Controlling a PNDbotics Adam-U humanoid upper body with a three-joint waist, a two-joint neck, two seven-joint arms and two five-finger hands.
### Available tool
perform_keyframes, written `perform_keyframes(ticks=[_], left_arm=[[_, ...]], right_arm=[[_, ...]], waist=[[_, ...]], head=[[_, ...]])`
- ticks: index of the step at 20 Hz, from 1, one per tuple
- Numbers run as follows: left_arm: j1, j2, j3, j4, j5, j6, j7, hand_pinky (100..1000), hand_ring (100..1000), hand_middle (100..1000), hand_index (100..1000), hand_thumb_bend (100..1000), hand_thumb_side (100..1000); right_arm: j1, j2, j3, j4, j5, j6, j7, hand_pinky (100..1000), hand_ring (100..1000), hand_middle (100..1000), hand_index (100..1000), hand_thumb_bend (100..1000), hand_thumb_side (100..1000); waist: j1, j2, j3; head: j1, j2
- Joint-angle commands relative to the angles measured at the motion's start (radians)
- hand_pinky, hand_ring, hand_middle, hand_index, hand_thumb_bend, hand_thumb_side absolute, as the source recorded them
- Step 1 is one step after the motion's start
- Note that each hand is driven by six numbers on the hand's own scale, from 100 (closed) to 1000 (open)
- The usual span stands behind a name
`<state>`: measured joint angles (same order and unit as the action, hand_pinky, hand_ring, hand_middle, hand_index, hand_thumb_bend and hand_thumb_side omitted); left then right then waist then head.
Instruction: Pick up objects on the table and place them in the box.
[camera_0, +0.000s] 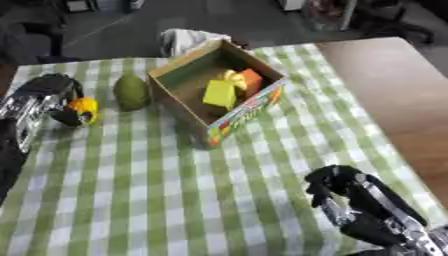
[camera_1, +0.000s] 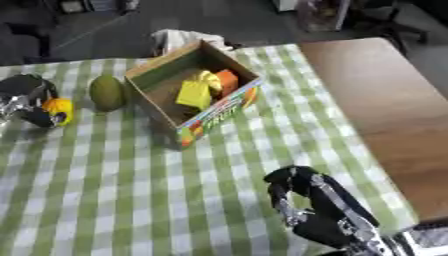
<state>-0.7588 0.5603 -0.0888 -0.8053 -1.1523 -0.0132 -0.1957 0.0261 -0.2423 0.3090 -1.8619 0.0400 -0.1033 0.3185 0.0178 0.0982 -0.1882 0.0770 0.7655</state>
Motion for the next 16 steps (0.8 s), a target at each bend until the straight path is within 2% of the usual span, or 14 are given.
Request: perform_keyframes(ticks=[1, 5, 9, 12, 16], left_arm=[[-0.019, 0.052, 0.009, -0.069, 0.030, -0.006, 0.046, 485, 351, 315, 546, 166, 198], [-0.046, 0.086, -0.008, -0.168, 0.094, -0.036, 0.067, 479, 342, 296, 530, 145, 171], [-0.084, 0.088, -0.053, -0.276, 0.161, -0.084, 0.062, 490, 351, 307, 541, 157, 162], [-0.103, 0.060, -0.110, -0.352, 0.198, -0.118, 0.022, 500, 362, 318, 552, 167, 174], [-0.126, -0.010, -0.192, -0.391, 0.211, -0.165, -0.041, 520, 382, 342, 576, 192, 195]], right_arm=[[-0.009, -0.007, -0.004, -0.014, 0.004, -0.001, -0.001, 691, 465, 521, 688, 100, 349], [-0.007, -0.008, -0.004, -0.013, 0.004, -0.001, -0.001, 691, 466, 521, 688, 100, 351], [-0.008, -0.009, -0.002, -0.012, 0.004, -0.002, 0.001, 691, 466, 521, 688, 100, 352], [-0.009, -0.008, 0.000, -0.011, 0.003, -0.002, 0.003, 691, 466, 520, 688, 100, 352], [-0.010, -0.007, 0.003, -0.012, 0.001, -0.001, 0.005, 691, 466, 520, 688, 100, 352]], waist=[[0.002, -0.011, 0.002], [0.005, -0.013, 0.003], [0.007, -0.015, -0.001], [0.006, -0.016, -0.011], [0.003, -0.016, -0.023]], head=[[-0.002, 0.005], [-0.002, 0.005], [-0.001, 0.005], [0.004, 0.005], [0.010, 0.005]])
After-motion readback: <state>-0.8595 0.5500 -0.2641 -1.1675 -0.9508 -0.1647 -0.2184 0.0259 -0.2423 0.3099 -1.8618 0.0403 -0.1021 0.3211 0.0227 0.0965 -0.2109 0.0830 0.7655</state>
